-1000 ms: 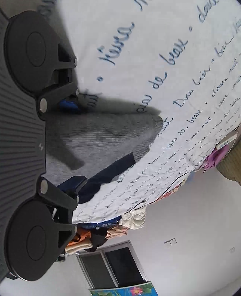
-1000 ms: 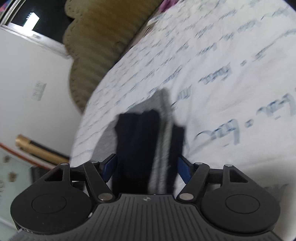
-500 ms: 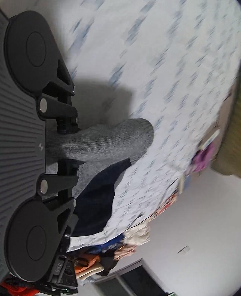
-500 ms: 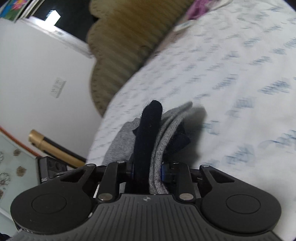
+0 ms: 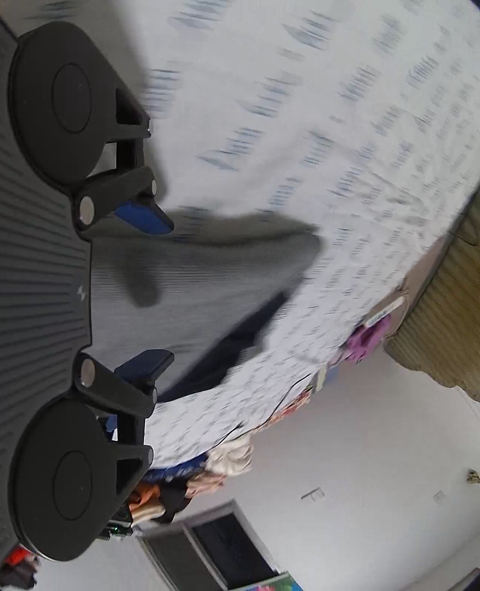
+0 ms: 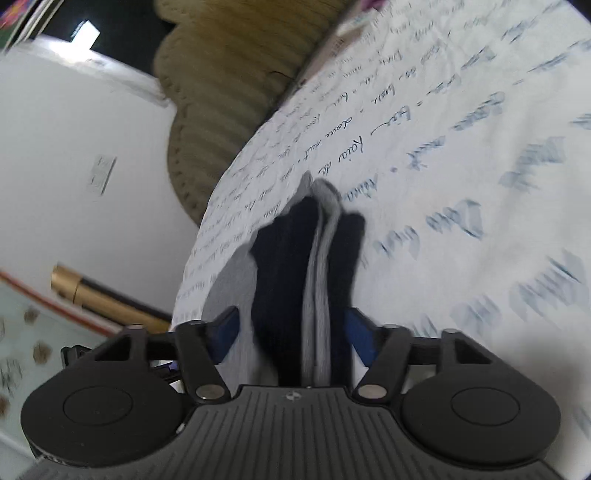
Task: Fold small clothes
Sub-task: 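Grasp the sweater edge with both grippers and fold it over lengthwise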
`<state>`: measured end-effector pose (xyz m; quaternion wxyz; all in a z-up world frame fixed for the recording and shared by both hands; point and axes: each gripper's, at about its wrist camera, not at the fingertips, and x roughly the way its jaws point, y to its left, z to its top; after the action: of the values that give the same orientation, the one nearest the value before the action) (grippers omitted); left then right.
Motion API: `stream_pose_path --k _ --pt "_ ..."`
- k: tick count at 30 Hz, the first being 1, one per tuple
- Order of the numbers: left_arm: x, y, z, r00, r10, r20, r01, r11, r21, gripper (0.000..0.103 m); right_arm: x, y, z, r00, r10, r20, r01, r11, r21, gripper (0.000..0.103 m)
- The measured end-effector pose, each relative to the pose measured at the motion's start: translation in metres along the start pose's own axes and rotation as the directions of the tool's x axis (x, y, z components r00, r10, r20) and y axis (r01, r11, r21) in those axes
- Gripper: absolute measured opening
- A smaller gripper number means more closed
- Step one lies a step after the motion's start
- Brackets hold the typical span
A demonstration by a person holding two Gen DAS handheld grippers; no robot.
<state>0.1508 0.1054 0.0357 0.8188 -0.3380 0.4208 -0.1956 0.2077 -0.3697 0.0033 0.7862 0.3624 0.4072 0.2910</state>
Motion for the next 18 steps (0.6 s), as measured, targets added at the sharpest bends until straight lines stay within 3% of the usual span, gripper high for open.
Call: stream_pose_path --k 4,5,6,7,8,10,15,18 --pt "0.014 0.002 -0.041 0.994 -0.037 -0.1 0.033 0.998 -0.044 0.067 -0.027 0.003 -0.039 0.998 0.007 -0.066 -0.007 1.0 -0.01 0.065" --pt "0.015 -0.001 -0.047 0.996 -0.033 -0.087 0.03 0.999 -0.033 0.064 -0.023 0.007 -0.044 0.996 -0.008 -0.092 0.006 1.0 -0.024 0.065" --pt "0.019 -0.005 -0.049 0.997 -0.011 -0.078 0.01 1.0 -0.015 0.05 -0.018 0.008 -0.051 0.993 -0.019 -0.117 0.015 0.999 -0.03 0.06" --pt "0.022 -0.008 -0.047 0.995 0.01 -0.101 -0.011 1.0 -0.011 0.022 -0.01 0.011 -0.058 0.99 -0.028 -0.14 0.024 0.999 -0.028 0.052" --pt "0.025 -0.006 -0.043 0.992 0.011 -0.127 -0.016 0.999 -0.038 0.018 0.0 0.014 -0.062 0.986 -0.041 -0.162 0.036 0.999 -0.03 0.025" --pt "0.019 -0.008 -0.034 0.992 0.031 -0.121 -0.035 0.999 -0.031 0.014 0.009 0.016 -0.067 0.98 -0.059 -0.188 0.055 0.998 -0.028 0.021" --pt "-0.013 -0.016 -0.031 0.993 0.077 -0.088 -0.072 0.996 0.055 0.014 -0.006 0.046 -0.066 0.989 -0.008 -0.145 -0.004 0.996 -0.088 0.018" --pt "0.007 -0.002 -0.045 0.987 0.098 -0.128 -0.095 0.995 0.033 0.019 0.005 0.034 -0.075 0.978 -0.095 -0.184 0.074 0.99 -0.118 0.018"
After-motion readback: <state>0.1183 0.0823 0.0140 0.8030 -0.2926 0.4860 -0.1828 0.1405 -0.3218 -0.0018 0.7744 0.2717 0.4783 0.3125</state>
